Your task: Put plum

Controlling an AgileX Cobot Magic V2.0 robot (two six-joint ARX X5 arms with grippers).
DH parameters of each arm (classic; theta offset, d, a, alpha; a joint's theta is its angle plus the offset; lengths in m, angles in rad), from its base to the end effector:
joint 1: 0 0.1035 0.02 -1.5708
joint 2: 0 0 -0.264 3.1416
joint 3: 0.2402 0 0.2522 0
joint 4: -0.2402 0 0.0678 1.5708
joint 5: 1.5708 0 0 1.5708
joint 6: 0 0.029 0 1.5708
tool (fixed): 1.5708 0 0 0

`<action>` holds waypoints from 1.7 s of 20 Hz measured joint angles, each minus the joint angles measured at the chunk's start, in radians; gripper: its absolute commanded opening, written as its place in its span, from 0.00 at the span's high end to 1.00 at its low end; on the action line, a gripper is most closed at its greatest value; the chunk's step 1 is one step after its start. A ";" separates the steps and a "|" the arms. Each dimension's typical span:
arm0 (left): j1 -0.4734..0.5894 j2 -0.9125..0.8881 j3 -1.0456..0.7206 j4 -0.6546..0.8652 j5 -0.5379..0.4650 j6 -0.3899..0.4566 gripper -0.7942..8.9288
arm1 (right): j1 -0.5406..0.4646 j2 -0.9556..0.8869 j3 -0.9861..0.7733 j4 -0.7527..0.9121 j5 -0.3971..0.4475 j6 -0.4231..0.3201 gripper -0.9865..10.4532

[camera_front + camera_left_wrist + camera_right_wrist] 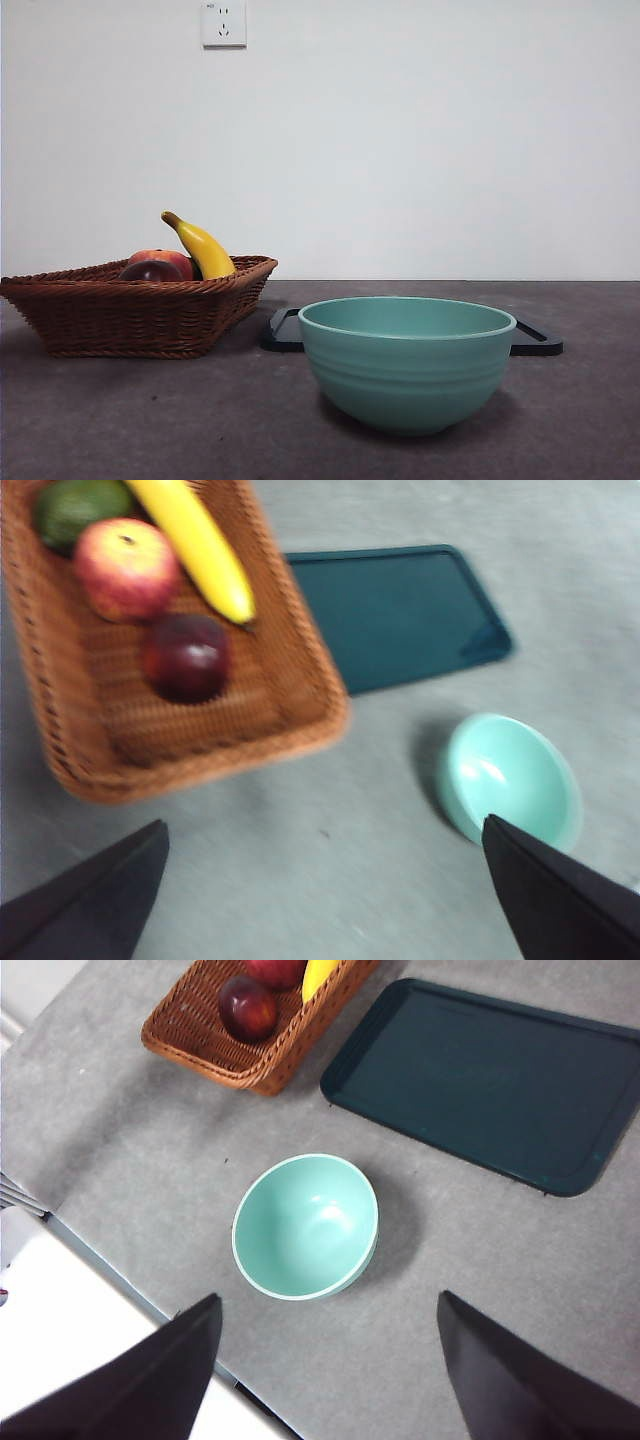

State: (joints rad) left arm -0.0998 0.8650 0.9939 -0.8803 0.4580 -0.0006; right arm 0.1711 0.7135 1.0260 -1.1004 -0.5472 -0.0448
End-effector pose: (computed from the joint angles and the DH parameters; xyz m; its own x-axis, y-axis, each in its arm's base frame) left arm 0.1505 -0.0280 0.3314 0.6081 -0.5053 -0.6123 0.4105 0.8603 -0.3023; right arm 0.0963 0.0320 0.3431 0.5050 0.6153 -0.6054 -0.5378 0.7728 0.3369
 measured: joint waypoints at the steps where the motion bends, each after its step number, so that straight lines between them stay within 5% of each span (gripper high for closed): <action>1: -0.012 0.037 0.004 0.026 -0.020 -0.010 0.41 | 0.000 0.002 0.000 0.000 0.000 0.000 0.62; 12: -0.136 0.462 0.169 0.171 -0.270 -0.035 0.41 | 0.000 0.034 0.000 0.006 0.000 0.000 0.62; 22: -0.188 0.754 0.202 0.306 -0.307 -0.029 0.41 | 0.000 0.036 0.000 0.006 0.000 0.001 0.62; 34: -0.200 0.896 0.205 0.401 -0.359 -0.012 0.46 | 0.000 0.037 0.000 0.006 0.000 0.008 0.62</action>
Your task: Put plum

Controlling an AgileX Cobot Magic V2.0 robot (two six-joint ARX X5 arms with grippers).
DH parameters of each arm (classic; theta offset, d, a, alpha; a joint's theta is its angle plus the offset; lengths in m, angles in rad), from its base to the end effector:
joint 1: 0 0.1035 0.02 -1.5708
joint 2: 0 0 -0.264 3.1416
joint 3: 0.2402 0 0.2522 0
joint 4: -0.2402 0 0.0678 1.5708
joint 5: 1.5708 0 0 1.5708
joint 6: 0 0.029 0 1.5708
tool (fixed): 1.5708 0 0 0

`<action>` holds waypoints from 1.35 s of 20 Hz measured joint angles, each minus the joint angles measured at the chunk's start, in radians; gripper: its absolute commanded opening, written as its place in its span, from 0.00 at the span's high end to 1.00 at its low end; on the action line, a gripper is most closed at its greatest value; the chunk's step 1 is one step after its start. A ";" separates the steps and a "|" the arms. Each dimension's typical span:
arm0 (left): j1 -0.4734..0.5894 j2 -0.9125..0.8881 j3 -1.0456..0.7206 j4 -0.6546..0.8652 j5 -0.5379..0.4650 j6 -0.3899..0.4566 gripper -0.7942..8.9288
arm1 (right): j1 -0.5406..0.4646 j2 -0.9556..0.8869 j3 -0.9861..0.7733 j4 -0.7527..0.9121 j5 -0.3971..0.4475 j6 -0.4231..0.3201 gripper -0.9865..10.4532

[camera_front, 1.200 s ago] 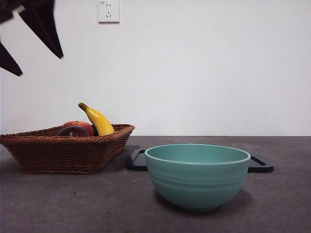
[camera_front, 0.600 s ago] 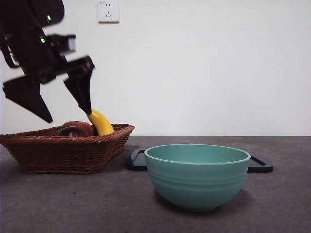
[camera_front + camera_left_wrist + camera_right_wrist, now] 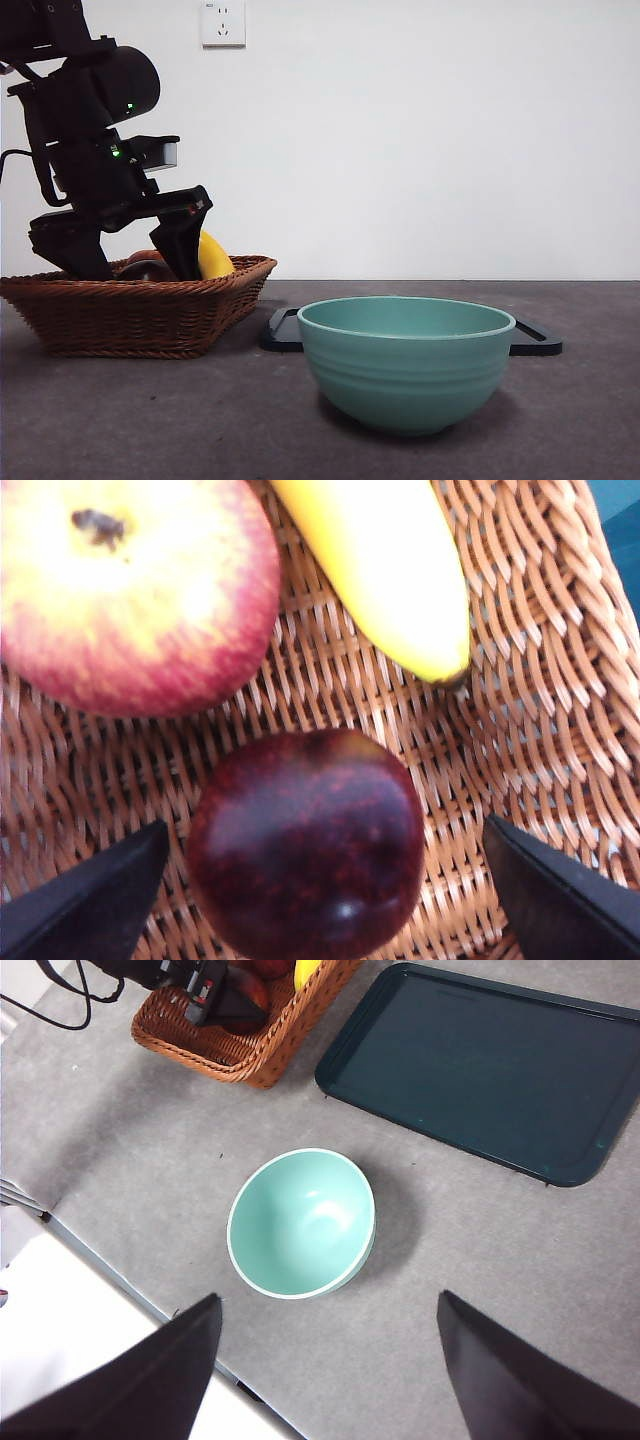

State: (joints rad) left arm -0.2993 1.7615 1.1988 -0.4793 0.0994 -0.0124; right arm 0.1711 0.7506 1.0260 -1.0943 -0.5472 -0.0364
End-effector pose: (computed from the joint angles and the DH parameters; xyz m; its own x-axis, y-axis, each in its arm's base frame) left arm 0.3412 -0.1083 0.1993 0.4504 -0.2429 -0.8591 0.3310 0.9391 -0.0919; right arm 0.1054 0.0335 0.3403 0.4862 0.6120 -0.6237 -0.5215 0.7760 0.3549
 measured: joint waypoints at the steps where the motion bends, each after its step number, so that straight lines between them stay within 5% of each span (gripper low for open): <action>1: 0.000 0.006 0.001 0.001 0.000 0.000 0.52 | 0.000 0.000 0.000 0.000 0.000 0.000 0.62; 7: 0.000 0.011 0.001 -0.001 0.000 0.000 0.64 | 0.000 0.000 0.000 0.000 0.000 0.000 0.62; 13: 0.000 0.004 0.012 -0.027 0.005 0.000 0.63 | 0.000 0.000 0.000 0.000 0.000 0.000 0.62; 18: -0.012 -0.208 0.016 -0.046 0.087 0.000 0.63 | 0.000 0.000 0.000 0.000 0.000 0.000 0.62; 27: -0.245 -0.434 0.021 -0.151 0.214 -0.001 0.63 | 0.000 0.000 0.000 0.002 0.000 0.000 0.62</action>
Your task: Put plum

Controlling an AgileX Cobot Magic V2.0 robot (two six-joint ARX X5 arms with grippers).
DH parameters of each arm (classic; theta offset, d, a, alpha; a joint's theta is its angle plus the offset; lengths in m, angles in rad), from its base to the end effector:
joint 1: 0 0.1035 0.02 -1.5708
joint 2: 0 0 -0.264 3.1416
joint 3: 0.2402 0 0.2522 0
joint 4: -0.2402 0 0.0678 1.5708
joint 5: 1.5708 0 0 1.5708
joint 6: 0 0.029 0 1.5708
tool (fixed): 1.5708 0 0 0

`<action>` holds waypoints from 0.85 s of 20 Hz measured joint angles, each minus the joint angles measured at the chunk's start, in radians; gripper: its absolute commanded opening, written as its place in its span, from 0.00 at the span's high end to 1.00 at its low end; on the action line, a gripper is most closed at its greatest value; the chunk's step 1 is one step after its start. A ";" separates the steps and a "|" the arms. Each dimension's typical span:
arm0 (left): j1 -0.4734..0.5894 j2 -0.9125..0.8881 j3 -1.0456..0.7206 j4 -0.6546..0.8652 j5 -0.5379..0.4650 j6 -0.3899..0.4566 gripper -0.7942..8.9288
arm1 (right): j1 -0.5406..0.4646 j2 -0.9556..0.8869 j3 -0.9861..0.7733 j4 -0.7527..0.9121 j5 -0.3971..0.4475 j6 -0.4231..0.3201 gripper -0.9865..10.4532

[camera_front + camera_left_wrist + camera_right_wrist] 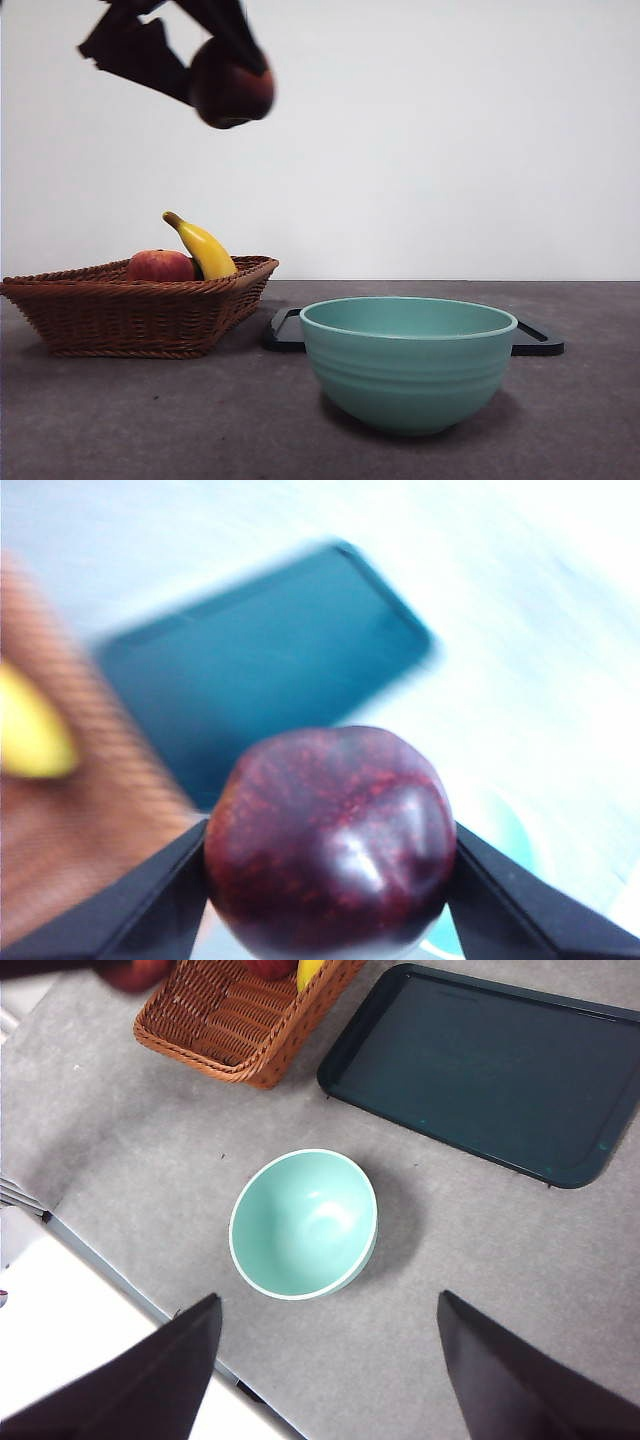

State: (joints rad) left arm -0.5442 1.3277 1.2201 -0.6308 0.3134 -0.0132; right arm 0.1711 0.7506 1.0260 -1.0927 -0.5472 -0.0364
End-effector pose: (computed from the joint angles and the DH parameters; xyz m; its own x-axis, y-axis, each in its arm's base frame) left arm 0.2323 -0.1511 0.3289 0.4423 -0.6280 -0.6403 0.6799 0.7004 -0.2173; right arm 0.1055 0.0335 0.3404 0.4872 0.6122 -0.6228 -0.5220 0.7759 0.3543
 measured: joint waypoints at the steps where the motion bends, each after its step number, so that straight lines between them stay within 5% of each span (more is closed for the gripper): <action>1: -0.039 0.005 0.000 -0.002 0.000 0.000 0.63 | 0.000 0.000 0.000 0.000 0.000 0.000 0.62; 6: -0.198 0.062 0.000 0.036 0.000 0.000 0.63 | 0.000 0.000 0.000 0.000 0.000 0.000 0.62; 17: -0.344 0.346 0.000 0.094 -0.084 0.057 0.63 | 0.000 0.000 0.000 0.000 0.000 0.000 0.62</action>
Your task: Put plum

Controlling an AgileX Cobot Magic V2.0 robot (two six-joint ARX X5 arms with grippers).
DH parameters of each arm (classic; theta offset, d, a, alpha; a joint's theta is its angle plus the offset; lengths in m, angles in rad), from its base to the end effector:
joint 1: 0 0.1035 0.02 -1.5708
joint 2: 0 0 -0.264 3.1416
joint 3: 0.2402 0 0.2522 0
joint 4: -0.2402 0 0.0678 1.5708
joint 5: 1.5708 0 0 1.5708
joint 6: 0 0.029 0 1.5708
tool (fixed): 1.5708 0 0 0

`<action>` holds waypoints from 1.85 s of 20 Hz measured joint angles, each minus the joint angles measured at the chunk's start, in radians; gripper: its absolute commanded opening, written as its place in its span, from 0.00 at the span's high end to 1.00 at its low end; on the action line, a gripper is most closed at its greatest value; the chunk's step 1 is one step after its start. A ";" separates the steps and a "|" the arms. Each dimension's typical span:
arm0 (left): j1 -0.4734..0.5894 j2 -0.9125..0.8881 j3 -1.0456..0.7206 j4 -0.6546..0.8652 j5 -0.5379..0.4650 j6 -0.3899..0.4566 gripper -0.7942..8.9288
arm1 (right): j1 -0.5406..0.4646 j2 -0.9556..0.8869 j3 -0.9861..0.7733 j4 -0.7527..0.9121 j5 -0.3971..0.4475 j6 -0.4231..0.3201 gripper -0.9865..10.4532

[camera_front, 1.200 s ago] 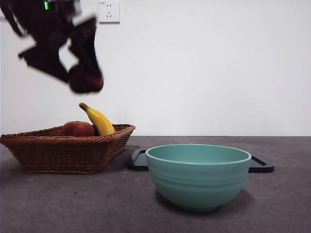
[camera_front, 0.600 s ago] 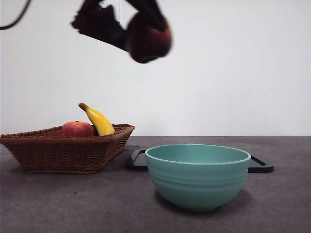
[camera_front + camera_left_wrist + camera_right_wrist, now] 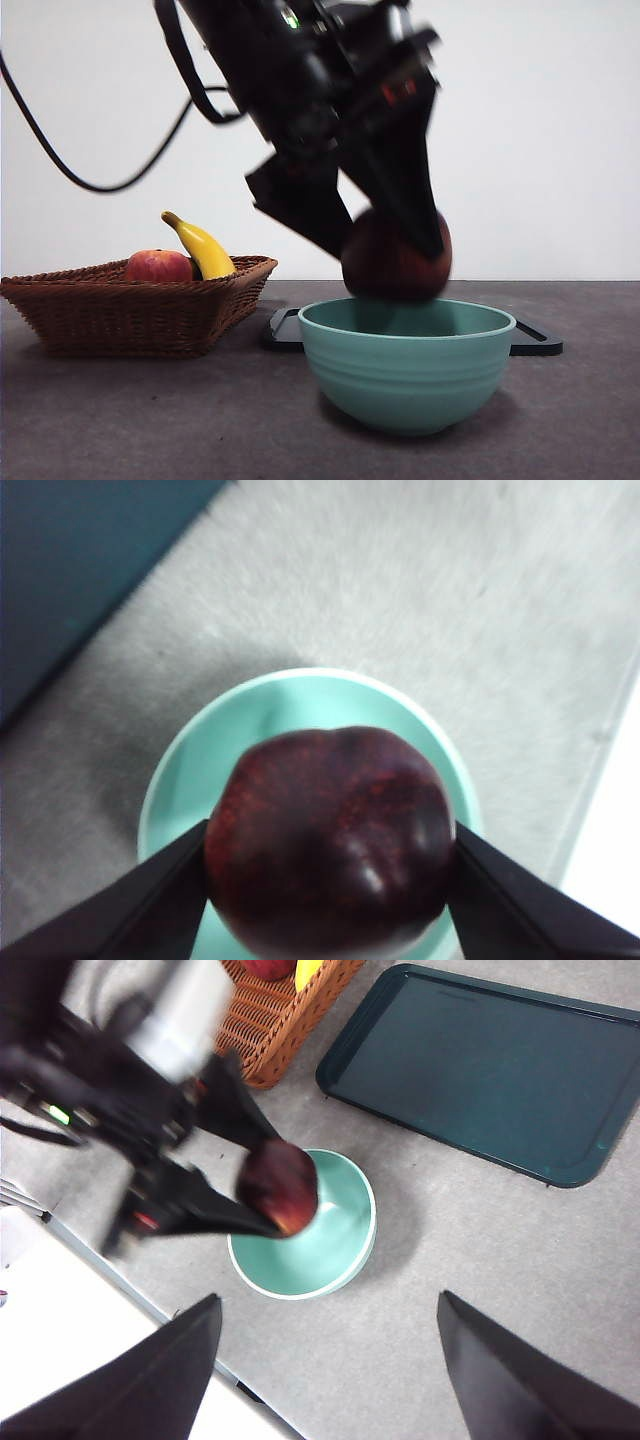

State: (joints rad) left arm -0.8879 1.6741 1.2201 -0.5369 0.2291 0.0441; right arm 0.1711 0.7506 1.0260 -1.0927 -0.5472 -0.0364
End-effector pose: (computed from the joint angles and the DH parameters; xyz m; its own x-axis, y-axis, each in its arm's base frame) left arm 0.2134 -0.2728 0.2322 0.1606 -0.5573 -0.8147 0.8565 0.4889 -0.1656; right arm 0.1055 0.0335 0.3404 0.4872 0.6122 -0.6228 -0.5220 0.7759 0.3543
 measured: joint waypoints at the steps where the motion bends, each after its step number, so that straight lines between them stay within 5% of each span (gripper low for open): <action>1: -0.012 0.026 0.000 0.010 -0.023 0.012 0.63 | 0.000 0.000 0.000 0.000 0.000 0.000 0.62; 12: -0.043 0.132 0.000 0.052 -0.082 0.071 0.63 | 0.000 0.000 0.000 0.000 0.000 0.000 0.62; 16: -0.043 0.132 0.000 0.052 -0.081 0.074 0.50 | 0.000 0.000 0.000 0.000 0.000 0.000 0.62; 26: -0.051 0.128 0.014 0.040 -0.082 0.070 0.50 | 0.000 0.000 0.000 0.000 0.000 0.000 0.62; 37: 0.041 -0.198 0.078 0.001 -0.081 0.047 0.50 | 0.000 0.000 0.000 0.000 0.000 0.000 0.62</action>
State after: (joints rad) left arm -0.8471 1.4765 1.2980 -0.5358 0.1478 0.0910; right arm 0.1711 0.7506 1.0260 -1.0927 -0.5472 -0.0364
